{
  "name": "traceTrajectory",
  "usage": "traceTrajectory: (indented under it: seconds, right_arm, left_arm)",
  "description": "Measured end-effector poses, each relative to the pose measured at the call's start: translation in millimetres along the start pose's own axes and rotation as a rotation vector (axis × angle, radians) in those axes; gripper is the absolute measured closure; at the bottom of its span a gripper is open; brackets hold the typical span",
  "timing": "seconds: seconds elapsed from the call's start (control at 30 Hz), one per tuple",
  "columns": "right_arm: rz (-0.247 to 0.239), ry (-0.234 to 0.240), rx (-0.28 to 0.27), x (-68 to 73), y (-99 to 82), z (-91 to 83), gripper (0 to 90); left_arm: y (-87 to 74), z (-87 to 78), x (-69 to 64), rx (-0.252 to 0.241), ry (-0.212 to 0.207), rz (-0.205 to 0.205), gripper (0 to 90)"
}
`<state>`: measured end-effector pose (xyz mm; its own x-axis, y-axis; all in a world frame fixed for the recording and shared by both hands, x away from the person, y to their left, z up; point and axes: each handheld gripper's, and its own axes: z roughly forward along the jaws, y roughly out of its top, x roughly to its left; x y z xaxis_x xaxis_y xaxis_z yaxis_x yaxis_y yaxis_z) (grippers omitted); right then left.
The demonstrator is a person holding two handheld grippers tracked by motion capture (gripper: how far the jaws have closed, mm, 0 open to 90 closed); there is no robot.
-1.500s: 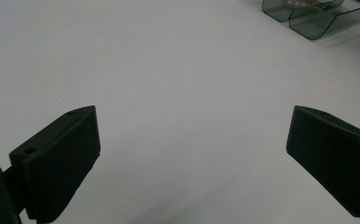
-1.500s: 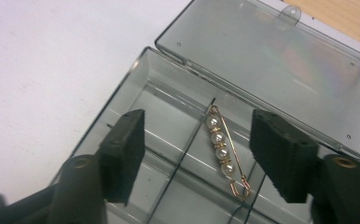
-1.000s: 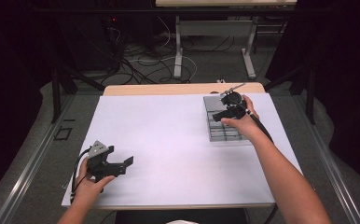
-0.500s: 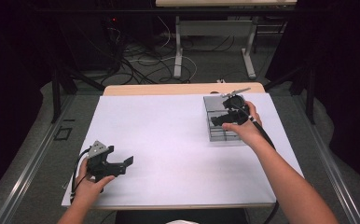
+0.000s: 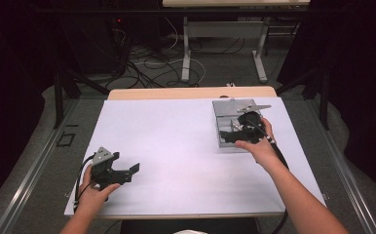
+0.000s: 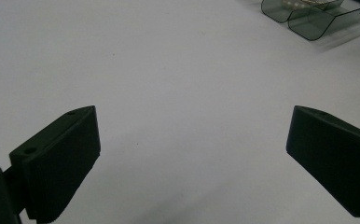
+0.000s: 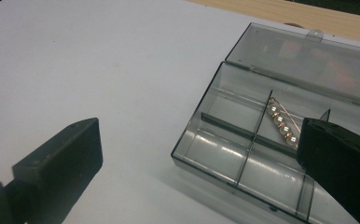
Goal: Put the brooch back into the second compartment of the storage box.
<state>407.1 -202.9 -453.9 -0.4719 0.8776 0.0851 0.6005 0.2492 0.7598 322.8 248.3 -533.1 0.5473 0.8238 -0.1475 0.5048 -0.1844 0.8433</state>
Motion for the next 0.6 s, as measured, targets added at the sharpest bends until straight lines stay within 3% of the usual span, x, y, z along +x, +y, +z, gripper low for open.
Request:
traceTrajectory:
  seconds: [0.23, 0.6]
  right_arm:
    - [0.024, 0.032, -0.031, 0.0, -18.9, -7.9, 0.6]
    - [0.013, -0.013, -0.089, -6.1, -50.7, -24.4, 7.3]
  left_arm:
    - [0.0, -0.2, 0.2, 0.000, 0.000, 0.000, 2.5]
    - [0.0, 0.5, -0.5, -0.003, 0.000, 0.000, 2.5]
